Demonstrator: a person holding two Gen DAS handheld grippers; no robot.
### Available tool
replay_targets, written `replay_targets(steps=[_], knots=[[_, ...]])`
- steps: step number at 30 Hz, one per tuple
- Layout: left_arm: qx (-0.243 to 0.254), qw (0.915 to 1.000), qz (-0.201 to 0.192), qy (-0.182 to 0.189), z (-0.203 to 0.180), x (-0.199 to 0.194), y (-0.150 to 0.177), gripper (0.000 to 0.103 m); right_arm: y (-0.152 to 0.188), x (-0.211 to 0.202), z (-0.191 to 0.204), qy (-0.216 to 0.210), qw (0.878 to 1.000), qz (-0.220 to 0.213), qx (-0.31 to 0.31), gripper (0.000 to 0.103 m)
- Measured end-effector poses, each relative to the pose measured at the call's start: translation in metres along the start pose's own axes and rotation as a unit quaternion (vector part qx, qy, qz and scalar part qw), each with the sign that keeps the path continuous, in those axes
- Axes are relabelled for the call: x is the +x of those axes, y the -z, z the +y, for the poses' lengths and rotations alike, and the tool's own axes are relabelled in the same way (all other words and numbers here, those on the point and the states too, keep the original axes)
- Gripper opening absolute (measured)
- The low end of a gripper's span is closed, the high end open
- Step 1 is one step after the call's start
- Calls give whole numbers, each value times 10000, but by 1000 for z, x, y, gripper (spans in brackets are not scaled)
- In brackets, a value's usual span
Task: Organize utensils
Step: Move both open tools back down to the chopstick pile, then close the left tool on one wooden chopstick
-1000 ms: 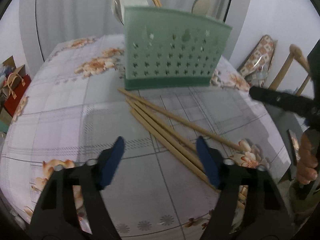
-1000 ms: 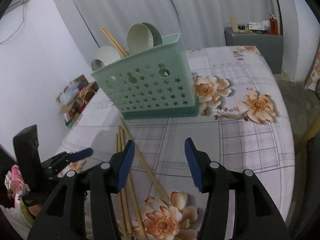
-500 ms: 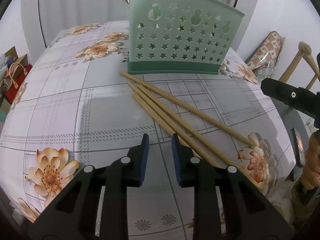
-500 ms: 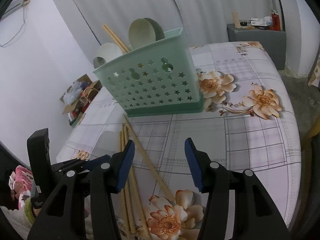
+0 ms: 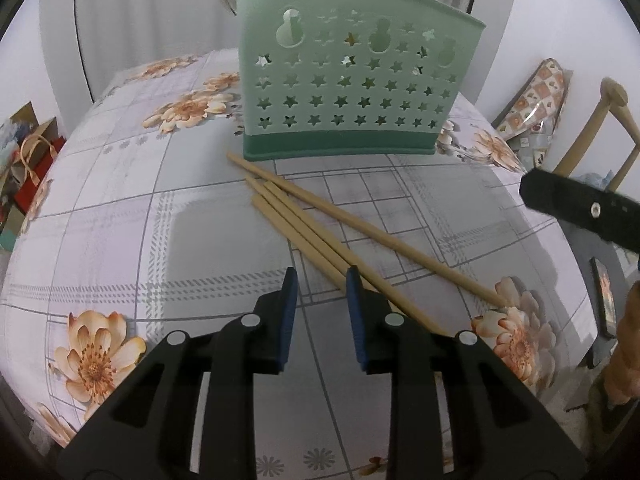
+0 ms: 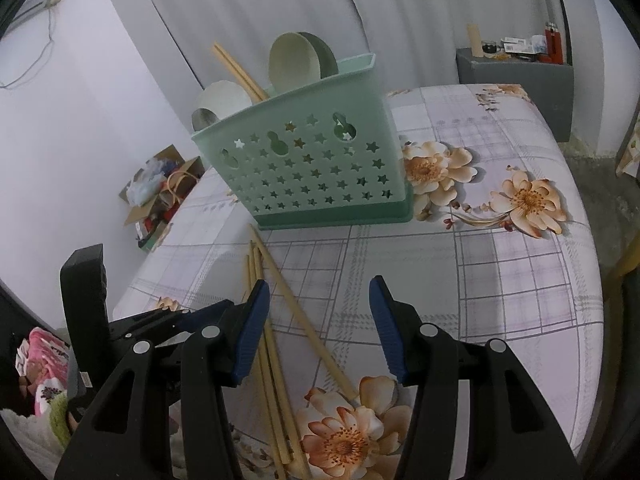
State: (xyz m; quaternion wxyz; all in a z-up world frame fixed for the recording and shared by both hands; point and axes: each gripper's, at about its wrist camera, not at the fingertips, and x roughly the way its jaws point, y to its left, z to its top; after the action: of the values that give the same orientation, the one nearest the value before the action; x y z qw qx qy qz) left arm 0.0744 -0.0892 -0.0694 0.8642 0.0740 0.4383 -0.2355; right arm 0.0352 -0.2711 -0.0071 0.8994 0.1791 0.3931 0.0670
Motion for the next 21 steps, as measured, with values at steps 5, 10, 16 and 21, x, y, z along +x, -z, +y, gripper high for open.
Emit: replay_targets(steps=[5, 10, 16, 21], knots=[[-390, 9987, 119, 291, 9, 1, -3, 26, 1, 2, 3, 5, 10000, 18, -39, 51], [-258, 9995, 1, 161, 2, 2, -1, 31, 1, 6, 2, -1, 10000, 73, -12, 51], [64, 9997, -195, -89, -2, 2, 2, 32, 3, 10, 1, 5, 9999, 142, 1, 51], [351, 9980, -267, -457, 9, 2, 3, 19, 3, 13, 1, 16, 9998, 186, -14, 51]])
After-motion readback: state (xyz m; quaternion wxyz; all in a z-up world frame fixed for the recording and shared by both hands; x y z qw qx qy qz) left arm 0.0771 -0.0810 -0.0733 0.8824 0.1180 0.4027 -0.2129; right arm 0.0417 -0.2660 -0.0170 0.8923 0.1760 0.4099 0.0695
